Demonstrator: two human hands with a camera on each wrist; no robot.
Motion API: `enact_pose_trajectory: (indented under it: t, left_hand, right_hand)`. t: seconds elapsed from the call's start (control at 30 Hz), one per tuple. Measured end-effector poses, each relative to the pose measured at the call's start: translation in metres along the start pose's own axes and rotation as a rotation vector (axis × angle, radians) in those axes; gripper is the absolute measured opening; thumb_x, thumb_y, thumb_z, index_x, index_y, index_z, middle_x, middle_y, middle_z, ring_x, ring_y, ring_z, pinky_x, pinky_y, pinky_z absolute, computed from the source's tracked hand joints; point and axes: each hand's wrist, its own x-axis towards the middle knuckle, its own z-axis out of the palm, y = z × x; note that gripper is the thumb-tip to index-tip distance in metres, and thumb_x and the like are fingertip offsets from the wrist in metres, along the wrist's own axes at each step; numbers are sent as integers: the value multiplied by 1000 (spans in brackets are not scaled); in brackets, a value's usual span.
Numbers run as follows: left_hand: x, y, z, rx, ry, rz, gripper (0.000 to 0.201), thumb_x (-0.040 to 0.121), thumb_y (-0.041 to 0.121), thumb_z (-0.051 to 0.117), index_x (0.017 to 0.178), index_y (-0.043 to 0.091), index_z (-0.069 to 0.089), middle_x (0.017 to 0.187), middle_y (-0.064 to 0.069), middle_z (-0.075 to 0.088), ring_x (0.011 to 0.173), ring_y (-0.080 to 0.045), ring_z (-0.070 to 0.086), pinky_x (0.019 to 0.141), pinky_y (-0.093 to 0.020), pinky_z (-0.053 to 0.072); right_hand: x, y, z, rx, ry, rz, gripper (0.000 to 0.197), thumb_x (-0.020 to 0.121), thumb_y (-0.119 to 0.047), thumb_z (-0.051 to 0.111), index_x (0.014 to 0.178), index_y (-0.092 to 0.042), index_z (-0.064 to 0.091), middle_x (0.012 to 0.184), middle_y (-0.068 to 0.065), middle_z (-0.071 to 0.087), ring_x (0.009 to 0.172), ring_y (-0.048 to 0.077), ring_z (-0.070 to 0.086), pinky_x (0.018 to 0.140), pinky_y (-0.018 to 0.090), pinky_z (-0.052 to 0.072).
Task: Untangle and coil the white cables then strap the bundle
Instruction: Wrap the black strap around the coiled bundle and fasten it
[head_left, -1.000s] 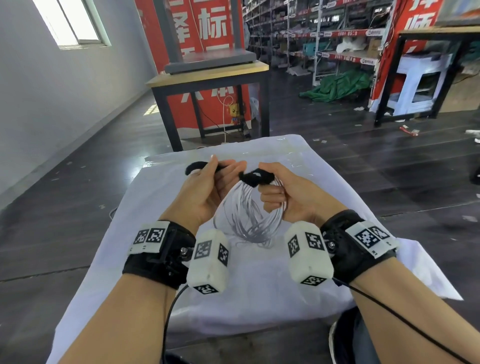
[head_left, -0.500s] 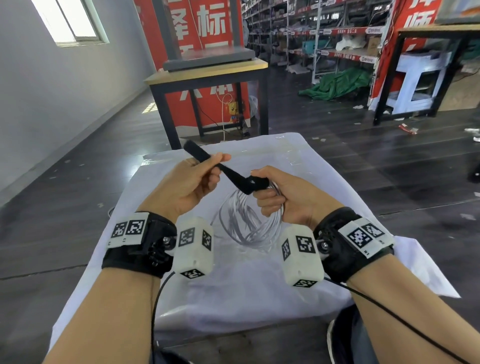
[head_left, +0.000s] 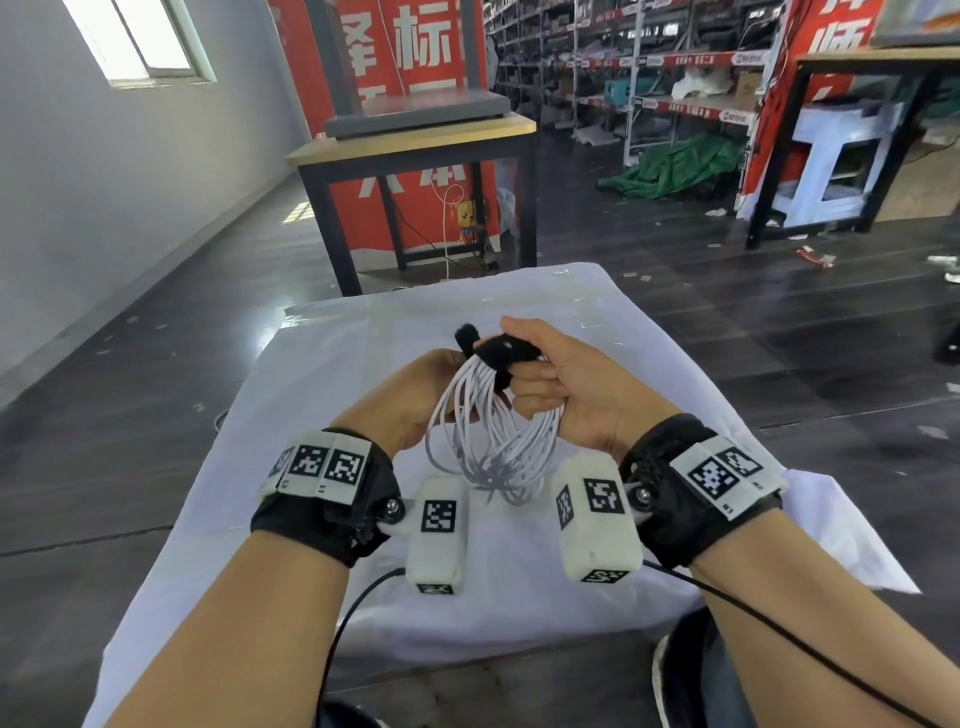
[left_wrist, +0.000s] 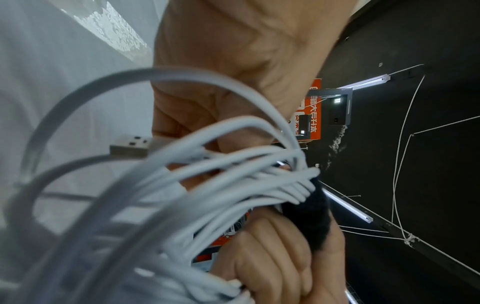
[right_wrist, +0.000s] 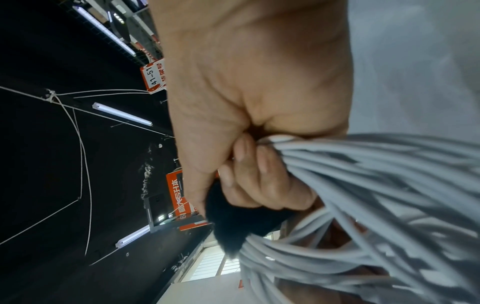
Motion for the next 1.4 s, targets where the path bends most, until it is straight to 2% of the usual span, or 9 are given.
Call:
enact_pose_trajectory:
  t: [0.17, 0.37, 0.5, 0.67, 0.73, 0.87, 1.03, 1.2, 1.4]
  left_hand:
    - [2, -4, 2, 18, 21, -13, 22, 93, -2, 47, 74, 4, 58, 63, -8, 51, 54, -17, 45, 55, -25, 39]
    - [-1, 10, -1, 190, 451, 142, 27, 96, 42, 50, 100, 16, 53, 89, 1, 62, 73, -10, 60, 68, -25, 50]
    - [-10, 16, 10, 207, 306, 285, 35, 94, 51, 48, 90, 17, 55, 76, 9, 55, 66, -8, 49, 66, -22, 41]
    - [-10, 12, 14, 255, 117, 315, 22, 87, 27, 69, 105, 25, 58, 109, 5, 60, 99, -10, 58, 83, -20, 46]
    - [-10, 11, 14, 232, 117, 296, 27, 84, 19, 72, 106, 25, 57, 104, 2, 62, 90, -9, 57, 76, -19, 43]
    - [-13, 13, 18, 236, 128, 290, 26, 83, 15, 68, 102, 26, 54, 69, 3, 57, 65, -10, 52, 64, -23, 42]
    - [-14, 15, 7, 43, 61, 217, 25, 81, 6, 69, 94, 26, 60, 77, -6, 58, 74, -17, 55, 74, -30, 45]
    - [-20, 18, -3, -252, -101, 193, 25, 88, -7, 56, 96, 15, 60, 80, -13, 66, 64, -14, 63, 61, -21, 54]
    - [-17, 15, -7, -235, -137, 134, 24, 88, -7, 55, 99, 14, 62, 77, -12, 66, 63, -15, 64, 63, -21, 56]
  right_hand:
    - [2, 4, 1, -21, 88, -23, 32, 94, -25, 55, 67, -15, 40, 42, -7, 24, 33, 5, 19, 37, 17, 16]
    - [6, 2, -5, 62, 202, -86, 33, 92, -24, 59, 65, -16, 42, 45, -7, 21, 37, 5, 17, 36, 16, 17]
    - [10, 4, -7, 59, 240, -102, 34, 91, -27, 60, 65, -17, 41, 43, -7, 23, 36, 6, 18, 36, 17, 18]
    - [9, 4, -11, 29, 292, -116, 28, 91, -27, 59, 71, -14, 46, 42, -7, 24, 34, 6, 20, 36, 17, 20]
    - [9, 4, -11, 20, 297, -113, 28, 91, -28, 59, 70, -14, 47, 42, -7, 24, 34, 6, 20, 36, 17, 20]
    - [8, 4, -10, -61, 280, -107, 28, 93, -29, 56, 71, -15, 46, 42, -7, 24, 35, 6, 20, 37, 17, 20]
    - [4, -1, -8, -112, 196, -83, 25, 95, -31, 54, 79, -12, 51, 45, -6, 32, 36, 6, 25, 38, 16, 28]
    - [0, -5, -10, -184, 69, -73, 30, 95, -35, 53, 97, -8, 67, 70, 5, 59, 51, 9, 35, 48, 19, 38]
    - [2, -5, -16, -370, 30, -50, 28, 98, -29, 48, 105, -6, 63, 79, 7, 64, 68, 16, 55, 65, 26, 47]
